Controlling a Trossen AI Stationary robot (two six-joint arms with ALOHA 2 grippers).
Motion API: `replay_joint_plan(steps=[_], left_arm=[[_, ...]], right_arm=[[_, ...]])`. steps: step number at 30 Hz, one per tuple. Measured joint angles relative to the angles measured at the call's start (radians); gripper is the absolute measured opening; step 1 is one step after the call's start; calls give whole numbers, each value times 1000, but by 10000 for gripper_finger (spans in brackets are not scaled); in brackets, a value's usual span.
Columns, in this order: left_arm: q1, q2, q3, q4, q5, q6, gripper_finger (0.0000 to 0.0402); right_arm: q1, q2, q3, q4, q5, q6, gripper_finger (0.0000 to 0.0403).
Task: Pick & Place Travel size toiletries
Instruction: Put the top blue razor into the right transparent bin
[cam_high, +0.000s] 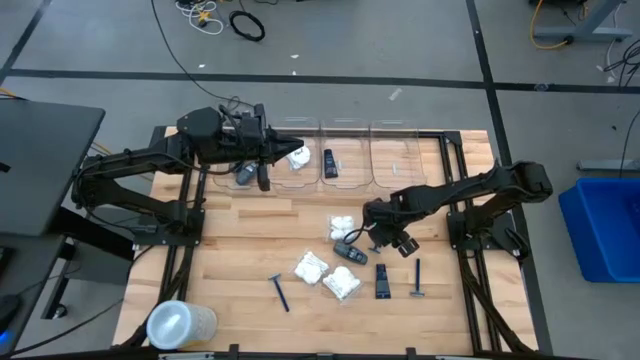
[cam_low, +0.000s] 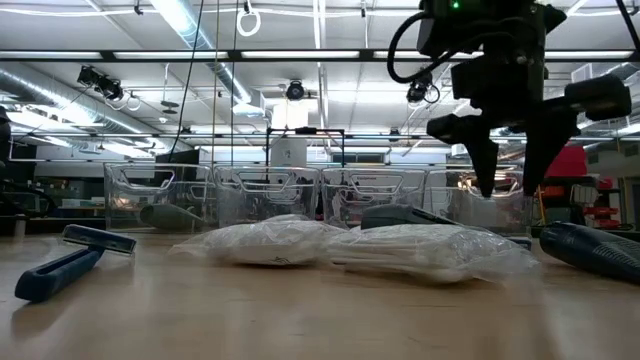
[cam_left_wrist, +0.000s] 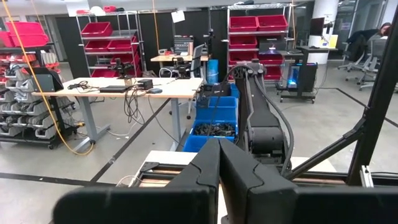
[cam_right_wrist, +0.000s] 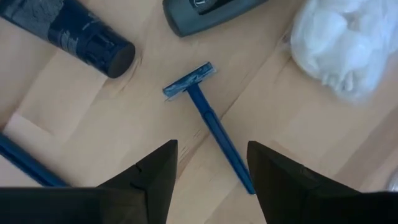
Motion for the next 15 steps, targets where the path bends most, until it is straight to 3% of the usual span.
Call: replay_joint_plan(steps=[15], left_arm=[[0, 0, 0, 0, -8, 0, 10]], right_arm=[[0, 0, -164, 245, 0, -125, 180]])
